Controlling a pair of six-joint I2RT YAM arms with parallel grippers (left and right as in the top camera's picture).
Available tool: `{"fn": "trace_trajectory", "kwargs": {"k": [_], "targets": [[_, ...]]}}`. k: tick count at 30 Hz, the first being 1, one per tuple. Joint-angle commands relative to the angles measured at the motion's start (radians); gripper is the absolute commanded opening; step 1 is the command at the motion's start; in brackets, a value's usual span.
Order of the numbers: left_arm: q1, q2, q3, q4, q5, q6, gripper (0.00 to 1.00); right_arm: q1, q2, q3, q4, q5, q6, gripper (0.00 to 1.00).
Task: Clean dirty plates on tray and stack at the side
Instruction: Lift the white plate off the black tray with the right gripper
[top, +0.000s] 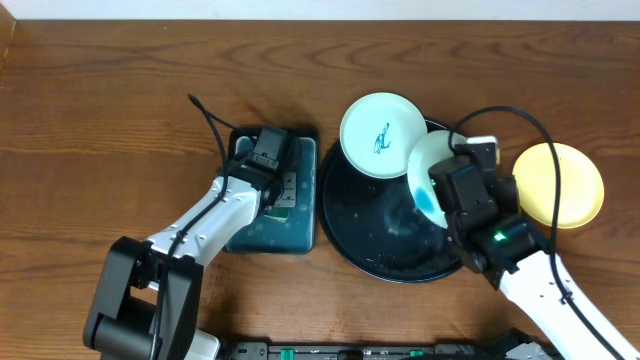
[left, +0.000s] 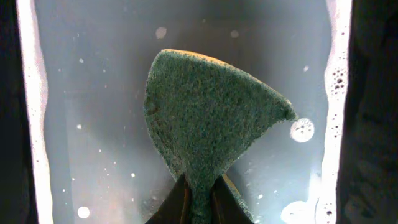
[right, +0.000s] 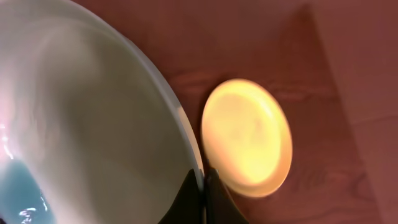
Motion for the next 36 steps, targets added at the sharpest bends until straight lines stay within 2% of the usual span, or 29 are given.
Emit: {"fn": "trace_trajectory", "kwargs": {"k": [1, 3, 6, 7, 8, 22, 29, 32, 36], "targets": [[0.004, 0.005, -0.013, 0.002, 0.001, -0.013, 0.17, 0.050, -0.011, 0.040, 0.052, 0.115, -0.069, 0.01], [0.004, 0.005, -0.013, 0.002, 0.001, -0.013, 0.29, 0.077, -0.011, 0.040, 0.090, 0.150, -0.098, 0.01], [0.004, 0.005, -0.013, 0.001, 0.001, -0.013, 0.40, 0.116, -0.011, 0.040, 0.143, 0.207, -0.143, 0.01], [0.004, 0.005, -0.013, 0.000, 0.001, -0.013, 0.48, 0.126, -0.011, 0.040, 0.161, 0.212, -0.169, 0.01], [0.004, 0.005, -0.013, -0.002, 0.002, -0.013, 0.49, 0.132, -0.011, 0.040, 0.172, 0.211, -0.191, 0.02], [0.004, 0.005, -0.021, -0.051, 0.002, -0.015, 0.50, 0.140, -0.011, 0.040, 0.201, 0.211, -0.219, 0.01], [0.003, 0.005, -0.050, -0.057, 0.002, -0.084, 0.49, 0.140, -0.011, 0.040, 0.200, 0.211, -0.218, 0.01], [0.003, 0.005, -0.069, -0.057, 0.002, -0.084, 0.43, 0.140, -0.011, 0.040, 0.200, 0.211, -0.219, 0.01], [0.003, 0.005, -0.097, -0.042, 0.002, -0.090, 0.26, 0.140, -0.011, 0.040, 0.200, 0.211, -0.219, 0.01]]}}
